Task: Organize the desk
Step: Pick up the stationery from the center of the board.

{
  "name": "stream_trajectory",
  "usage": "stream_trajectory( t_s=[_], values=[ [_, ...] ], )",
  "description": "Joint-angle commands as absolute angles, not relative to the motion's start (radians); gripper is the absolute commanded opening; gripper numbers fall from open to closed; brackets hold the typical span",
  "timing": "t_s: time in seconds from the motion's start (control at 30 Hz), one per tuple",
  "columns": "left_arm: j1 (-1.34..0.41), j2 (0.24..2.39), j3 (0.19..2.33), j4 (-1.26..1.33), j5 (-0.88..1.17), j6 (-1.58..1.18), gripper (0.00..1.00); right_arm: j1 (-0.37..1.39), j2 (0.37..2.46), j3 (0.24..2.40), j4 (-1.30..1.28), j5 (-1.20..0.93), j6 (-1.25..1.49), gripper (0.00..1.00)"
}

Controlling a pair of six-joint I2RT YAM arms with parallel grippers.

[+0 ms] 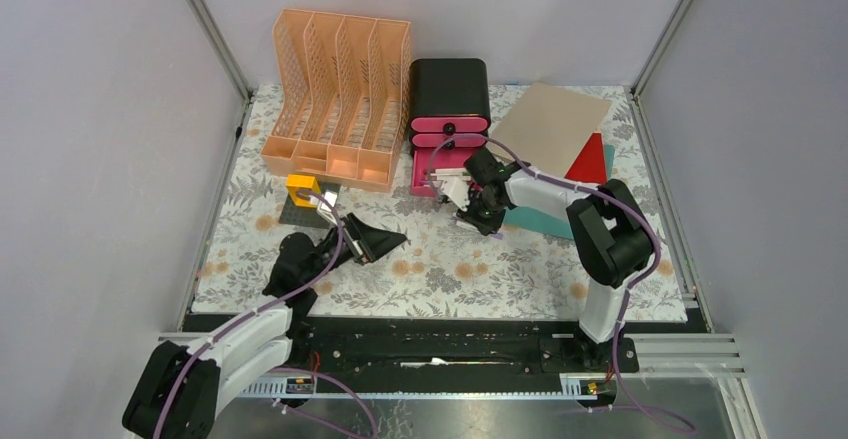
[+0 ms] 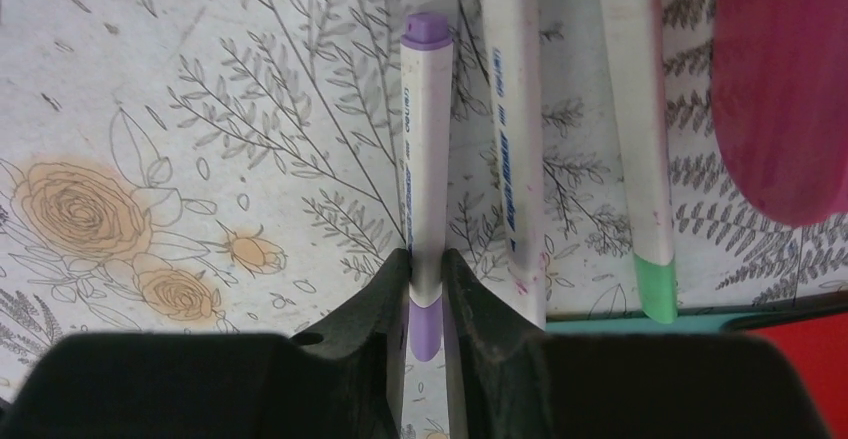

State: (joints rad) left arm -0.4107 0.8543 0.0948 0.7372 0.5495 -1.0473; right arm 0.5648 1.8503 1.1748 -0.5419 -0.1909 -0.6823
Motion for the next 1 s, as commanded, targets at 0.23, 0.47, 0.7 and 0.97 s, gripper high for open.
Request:
stream_trajectory(
  t_s=[0.23, 0.47, 0.7, 0.97],
  values=[
    [-0.414, 0.711, 0.094, 0.724, 0.413, -0.95, 0.99, 0.7, 1.817, 1.076, -0.497, -0.104, -0.699, 0.03],
    [-0.414, 0.767, 0.097, 0.767, 0.393, -0.945, 0.99, 0.7, 1.806, 1.055, -0.477, -0.101, -0.7, 0.0],
    [-0.413, 0.955, 0.08, 0.973, 0.408, -1.052, 0.99, 0.7, 1.769, 1.04, -0.478, -0.16, -0.712, 0.0],
    [-0.414, 1.071, 0.092, 1.037, 0.44, -1.084, 0.99, 0.699, 1.758, 1.057, -0.491, -0.219, -0.682, 0.0]
  ],
)
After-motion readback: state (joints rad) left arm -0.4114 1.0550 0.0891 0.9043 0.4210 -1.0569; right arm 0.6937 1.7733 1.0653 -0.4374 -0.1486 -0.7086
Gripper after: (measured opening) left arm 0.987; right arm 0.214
